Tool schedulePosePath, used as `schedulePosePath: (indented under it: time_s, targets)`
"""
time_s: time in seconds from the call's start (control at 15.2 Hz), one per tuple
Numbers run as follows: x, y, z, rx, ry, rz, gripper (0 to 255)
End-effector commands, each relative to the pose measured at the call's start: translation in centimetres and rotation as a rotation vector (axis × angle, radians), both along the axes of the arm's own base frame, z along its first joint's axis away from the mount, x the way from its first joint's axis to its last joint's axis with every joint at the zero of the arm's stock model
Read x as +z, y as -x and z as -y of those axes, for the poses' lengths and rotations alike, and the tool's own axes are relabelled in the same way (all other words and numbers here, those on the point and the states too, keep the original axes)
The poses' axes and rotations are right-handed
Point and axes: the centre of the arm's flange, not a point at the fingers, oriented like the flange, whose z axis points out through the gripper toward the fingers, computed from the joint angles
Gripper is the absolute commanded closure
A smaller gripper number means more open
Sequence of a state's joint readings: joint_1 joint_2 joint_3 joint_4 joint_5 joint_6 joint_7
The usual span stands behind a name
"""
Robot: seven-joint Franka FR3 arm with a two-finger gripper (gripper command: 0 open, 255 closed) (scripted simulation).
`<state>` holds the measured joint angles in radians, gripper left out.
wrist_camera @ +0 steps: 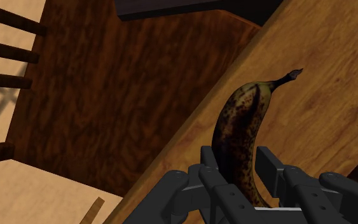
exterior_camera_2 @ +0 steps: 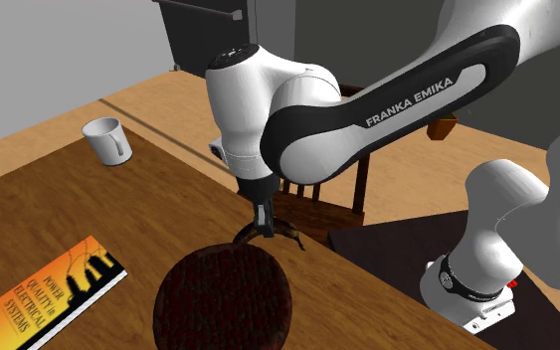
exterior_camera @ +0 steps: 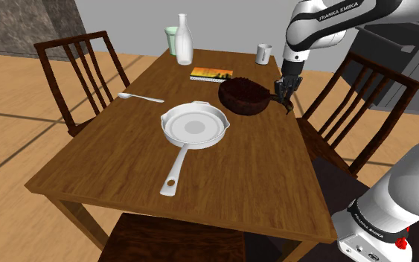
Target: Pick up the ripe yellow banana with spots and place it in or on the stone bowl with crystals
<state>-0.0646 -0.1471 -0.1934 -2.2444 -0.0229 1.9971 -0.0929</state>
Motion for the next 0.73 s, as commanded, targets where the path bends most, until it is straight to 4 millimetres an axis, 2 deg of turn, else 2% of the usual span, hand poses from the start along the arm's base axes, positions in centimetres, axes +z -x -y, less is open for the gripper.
schedulePosePath:
  time_s: [0.0,0.13,0.66]
  targets:
    - [0.0,0.0,0.0,0.000,0.000,0.000,255]
    - [0.0,0.0,0.0,0.000,0.000,0.000,255]
    - [4.2,0.0,0.0,0.000,0.000,0.000,255]
